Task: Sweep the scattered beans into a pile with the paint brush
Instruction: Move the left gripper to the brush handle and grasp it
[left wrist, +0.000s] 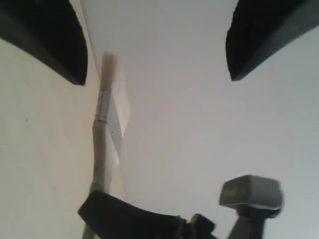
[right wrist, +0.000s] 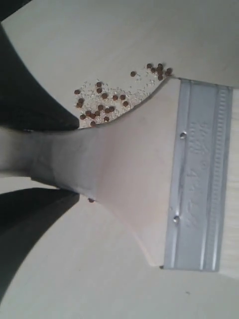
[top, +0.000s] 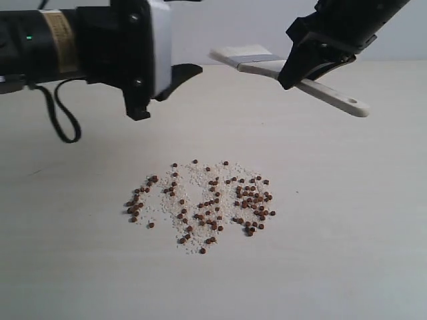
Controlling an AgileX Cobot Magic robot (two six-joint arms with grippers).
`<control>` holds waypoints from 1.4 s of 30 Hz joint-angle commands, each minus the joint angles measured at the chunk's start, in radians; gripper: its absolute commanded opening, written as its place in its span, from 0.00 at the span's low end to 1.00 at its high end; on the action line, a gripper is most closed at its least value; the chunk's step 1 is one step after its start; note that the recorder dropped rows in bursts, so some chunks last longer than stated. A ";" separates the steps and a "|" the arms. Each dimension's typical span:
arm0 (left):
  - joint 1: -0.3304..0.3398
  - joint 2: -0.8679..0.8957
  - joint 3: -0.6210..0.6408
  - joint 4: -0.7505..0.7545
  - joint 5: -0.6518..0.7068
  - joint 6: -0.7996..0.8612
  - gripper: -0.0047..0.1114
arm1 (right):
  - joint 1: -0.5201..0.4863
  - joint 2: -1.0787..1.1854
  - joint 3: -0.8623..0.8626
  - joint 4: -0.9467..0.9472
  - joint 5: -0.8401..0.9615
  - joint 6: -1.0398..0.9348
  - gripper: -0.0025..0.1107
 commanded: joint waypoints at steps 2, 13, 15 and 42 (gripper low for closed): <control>-0.031 0.173 -0.124 -0.028 0.052 0.048 0.66 | 0.001 -0.003 -0.013 0.062 -0.005 0.002 0.02; -0.040 0.277 -0.217 -0.096 0.061 0.198 0.66 | 0.001 -0.003 -0.013 0.076 -0.005 0.002 0.02; -0.050 0.290 -0.231 -0.098 0.061 0.198 0.66 | 0.001 -0.003 -0.013 0.080 -0.005 0.002 0.02; -0.076 0.369 -0.319 -0.190 0.093 0.265 0.04 | 0.001 -0.001 -0.007 0.091 -0.005 0.000 0.02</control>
